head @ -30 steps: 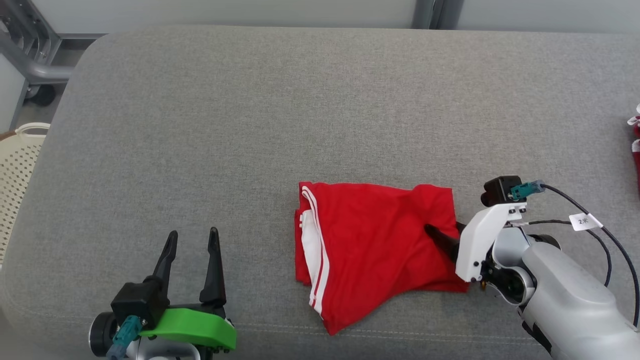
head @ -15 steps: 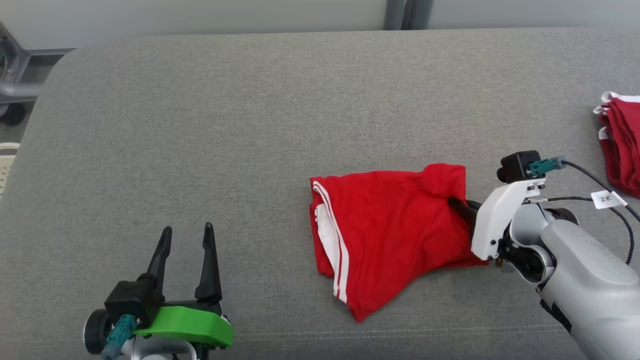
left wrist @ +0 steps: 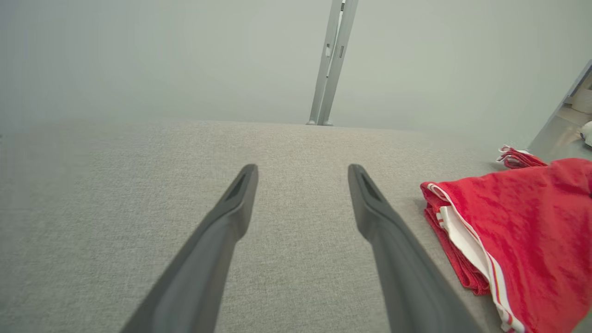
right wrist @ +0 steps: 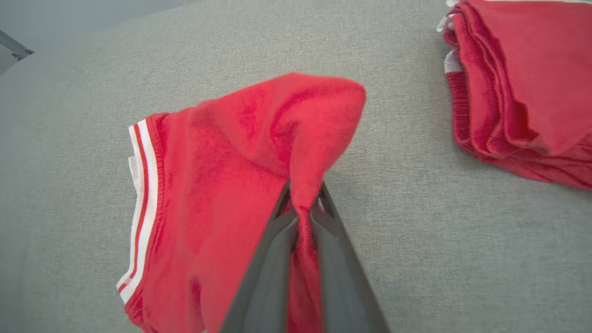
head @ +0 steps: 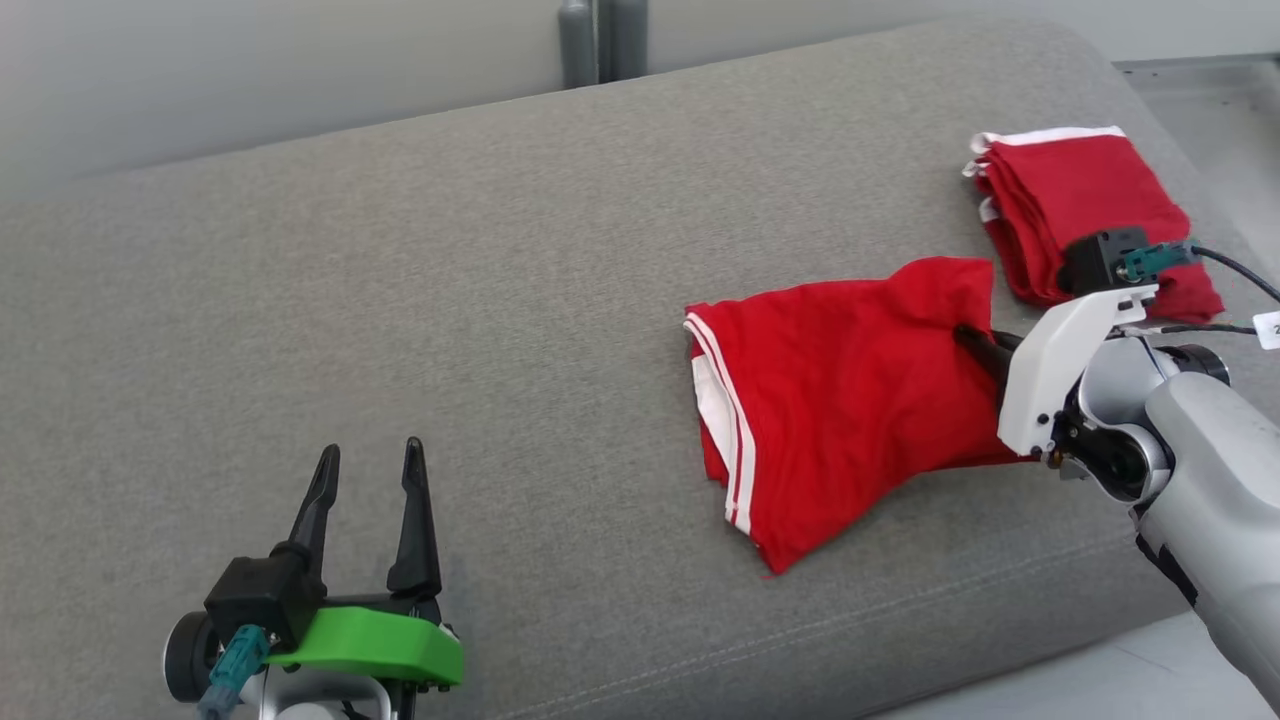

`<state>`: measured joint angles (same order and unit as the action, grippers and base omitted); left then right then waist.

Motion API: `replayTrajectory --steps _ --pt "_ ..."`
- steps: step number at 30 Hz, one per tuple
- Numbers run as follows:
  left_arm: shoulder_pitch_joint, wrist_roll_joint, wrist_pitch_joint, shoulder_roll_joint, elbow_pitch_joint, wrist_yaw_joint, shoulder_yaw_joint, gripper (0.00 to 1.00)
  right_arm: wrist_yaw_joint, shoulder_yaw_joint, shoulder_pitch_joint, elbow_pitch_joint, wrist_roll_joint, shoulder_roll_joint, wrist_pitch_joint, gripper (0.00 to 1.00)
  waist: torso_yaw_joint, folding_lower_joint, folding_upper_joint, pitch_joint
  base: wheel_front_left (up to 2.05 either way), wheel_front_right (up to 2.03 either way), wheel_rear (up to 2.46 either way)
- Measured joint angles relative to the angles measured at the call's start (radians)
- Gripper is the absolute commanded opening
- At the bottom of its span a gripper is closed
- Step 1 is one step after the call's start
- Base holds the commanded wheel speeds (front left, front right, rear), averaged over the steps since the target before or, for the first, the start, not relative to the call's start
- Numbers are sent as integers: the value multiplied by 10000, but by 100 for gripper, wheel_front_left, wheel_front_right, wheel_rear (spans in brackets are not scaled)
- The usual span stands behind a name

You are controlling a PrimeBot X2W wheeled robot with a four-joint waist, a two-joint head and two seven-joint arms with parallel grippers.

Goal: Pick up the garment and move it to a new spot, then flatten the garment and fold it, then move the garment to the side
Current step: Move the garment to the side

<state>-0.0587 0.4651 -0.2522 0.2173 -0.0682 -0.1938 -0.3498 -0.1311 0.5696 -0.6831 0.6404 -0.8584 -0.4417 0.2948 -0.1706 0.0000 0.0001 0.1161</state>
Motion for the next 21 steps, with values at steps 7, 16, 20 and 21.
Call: replayTrajectory --steps 7,16,20,21 --pt "-80 -13 -31 -2 -25 -2 -21 100 0 -301 -149 -25 178 -113 117 0 -1087 0 0 -155 0 0 0" --pt "-75 -12 -29 86 -61 -67 -15 100 2 -767 -161 182 491 61 119 0 -1291 0 0 -417 0 0 0" --pt "19 6 -29 151 -15 -134 81 100 2 -1035 -487 397 702 186 205 0 -1020 0 0 -462 0 0 0" --pt "57 13 -29 178 35 -180 123 100 2 -1195 -809 537 805 236 221 0 -881 -1 0 -467 0 0 0"
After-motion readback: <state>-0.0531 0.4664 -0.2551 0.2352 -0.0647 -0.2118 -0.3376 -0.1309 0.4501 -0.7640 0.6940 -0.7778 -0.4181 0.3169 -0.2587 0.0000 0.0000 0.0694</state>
